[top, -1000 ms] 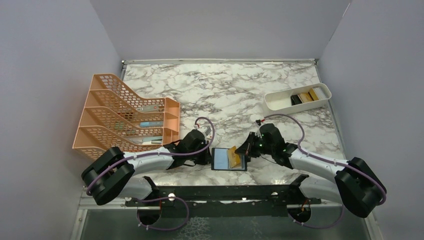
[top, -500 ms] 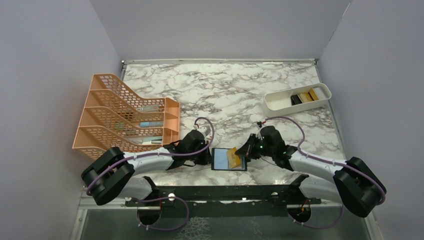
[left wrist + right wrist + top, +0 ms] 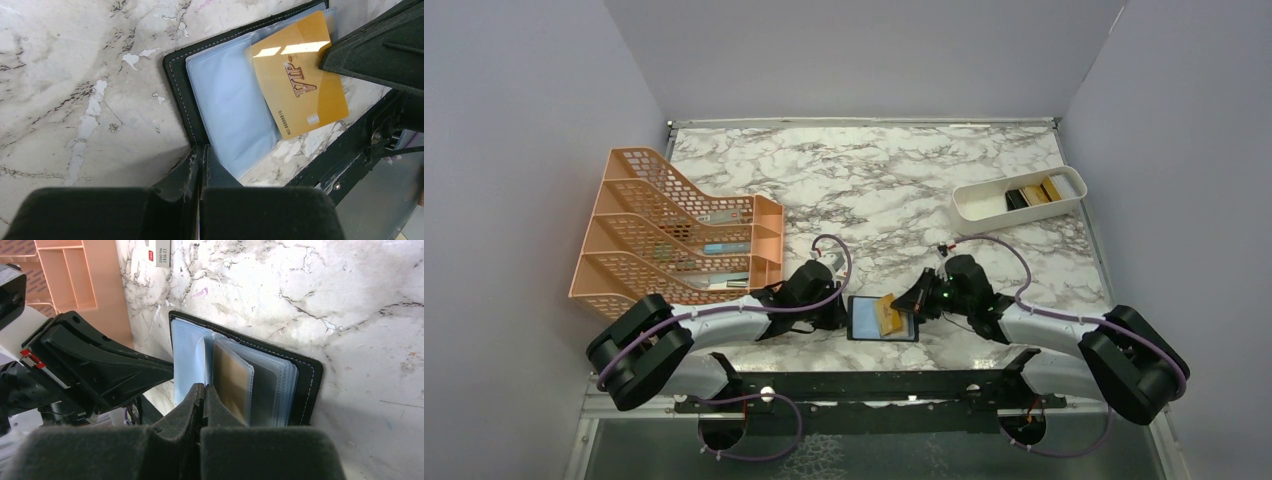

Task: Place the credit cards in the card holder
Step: Insert the credit card into the card holder.

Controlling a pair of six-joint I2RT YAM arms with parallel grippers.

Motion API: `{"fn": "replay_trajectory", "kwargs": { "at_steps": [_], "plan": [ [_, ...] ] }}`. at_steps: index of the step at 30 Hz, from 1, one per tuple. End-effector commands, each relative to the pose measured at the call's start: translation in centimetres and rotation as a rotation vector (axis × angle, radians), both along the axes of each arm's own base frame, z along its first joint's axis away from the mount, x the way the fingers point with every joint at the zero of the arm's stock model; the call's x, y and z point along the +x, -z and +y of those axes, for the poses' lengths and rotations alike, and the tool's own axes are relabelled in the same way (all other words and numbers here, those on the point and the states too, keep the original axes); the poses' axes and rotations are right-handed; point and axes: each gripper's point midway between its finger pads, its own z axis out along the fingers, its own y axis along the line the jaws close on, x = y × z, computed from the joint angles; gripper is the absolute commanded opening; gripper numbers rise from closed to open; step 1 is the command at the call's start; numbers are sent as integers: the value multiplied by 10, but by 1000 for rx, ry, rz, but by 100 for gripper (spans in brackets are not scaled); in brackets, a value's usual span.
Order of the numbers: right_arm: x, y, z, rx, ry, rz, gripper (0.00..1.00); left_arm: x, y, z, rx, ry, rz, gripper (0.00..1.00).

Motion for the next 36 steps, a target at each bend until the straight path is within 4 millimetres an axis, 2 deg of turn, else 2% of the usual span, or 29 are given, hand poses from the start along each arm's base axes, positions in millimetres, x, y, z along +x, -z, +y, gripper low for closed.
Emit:
{"fn": "replay_trajectory", "kwargs": {
  "at_steps": [1, 10, 14, 17, 20, 23, 28, 36],
  "plan": [
    [-1, -7, 7, 61, -9, -23, 1, -13, 8, 4, -1, 23, 40, 0],
    [0, -5, 12, 81, -10, -29, 2, -15, 5, 2, -25, 24, 46, 0],
    [-3, 0, 10, 57, 4, -25, 10, -19, 7, 2, -35, 24, 58, 0],
    [-6, 4, 7, 38, 3, -17, 19, -21, 8, 1, -37, 26, 61, 0],
    [-9, 9, 1, 11, 16, -5, 22, -21, 9, 2, -37, 26, 64, 0],
    [-12, 14, -3, -4, 17, 4, 18, -22, 8, 1, -42, 27, 64, 0],
    [-11, 12, -1, 3, 16, 1, 2, -23, 7, 0, -47, 28, 65, 0],
    [-6, 5, 4, 64, 41, -16, 1, -28, 10, 2, -56, 21, 77, 0]
  ]
}}
